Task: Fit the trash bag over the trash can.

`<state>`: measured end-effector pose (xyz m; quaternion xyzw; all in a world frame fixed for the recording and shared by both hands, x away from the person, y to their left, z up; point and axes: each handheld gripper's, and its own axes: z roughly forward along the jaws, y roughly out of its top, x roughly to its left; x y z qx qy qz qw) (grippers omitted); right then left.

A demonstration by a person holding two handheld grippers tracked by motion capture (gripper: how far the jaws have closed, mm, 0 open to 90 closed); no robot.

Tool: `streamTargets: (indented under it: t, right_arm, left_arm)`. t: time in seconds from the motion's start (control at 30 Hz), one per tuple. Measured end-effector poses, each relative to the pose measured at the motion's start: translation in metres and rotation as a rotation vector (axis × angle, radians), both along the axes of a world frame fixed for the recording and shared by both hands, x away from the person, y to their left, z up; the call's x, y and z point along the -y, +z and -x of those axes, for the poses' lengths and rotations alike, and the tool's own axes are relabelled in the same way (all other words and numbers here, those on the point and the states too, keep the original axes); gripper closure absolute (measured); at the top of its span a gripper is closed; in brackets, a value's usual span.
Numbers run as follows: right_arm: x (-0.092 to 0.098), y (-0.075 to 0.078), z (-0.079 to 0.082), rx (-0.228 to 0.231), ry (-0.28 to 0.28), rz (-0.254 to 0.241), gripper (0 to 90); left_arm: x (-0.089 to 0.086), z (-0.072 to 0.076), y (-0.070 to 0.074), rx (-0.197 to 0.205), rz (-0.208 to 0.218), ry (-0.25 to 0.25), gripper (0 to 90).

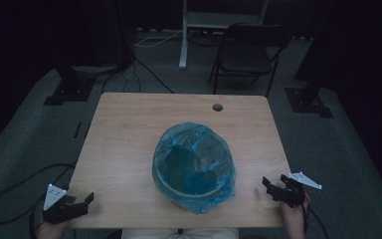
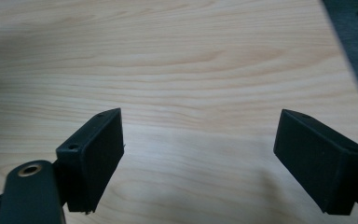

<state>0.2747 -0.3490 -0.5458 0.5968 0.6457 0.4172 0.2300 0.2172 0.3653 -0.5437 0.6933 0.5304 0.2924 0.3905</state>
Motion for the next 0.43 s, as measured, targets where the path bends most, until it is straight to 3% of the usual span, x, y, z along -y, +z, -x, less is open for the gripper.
streamTargets:
  t: [0.07, 0.2, 0.3, 0.43]
  right_arm:
    - [0.004, -0.002, 0.003, 0.001, -0.019, 0.007, 15.5]
    - [0.014, -0.003, 0.008, 0.005, -0.051, -0.032, 15.5]
    - [0.019, -0.003, 0.009, 0.008, -0.064, -0.061, 15.5]
    - [0.019, -0.003, 0.008, 0.005, -0.067, -0.056, 15.5]
  left_arm:
    - [-0.002, 0.002, -0.001, 0.005, -0.002, 0.017, 0.9]
    - [-0.003, 0.003, -0.003, 0.017, -0.004, 0.054, 0.9]
    - [0.000, 0.003, -0.005, 0.017, -0.016, 0.053, 0.9]
    - [0.001, 0.003, -0.006, 0.013, -0.012, 0.056, 0.9]
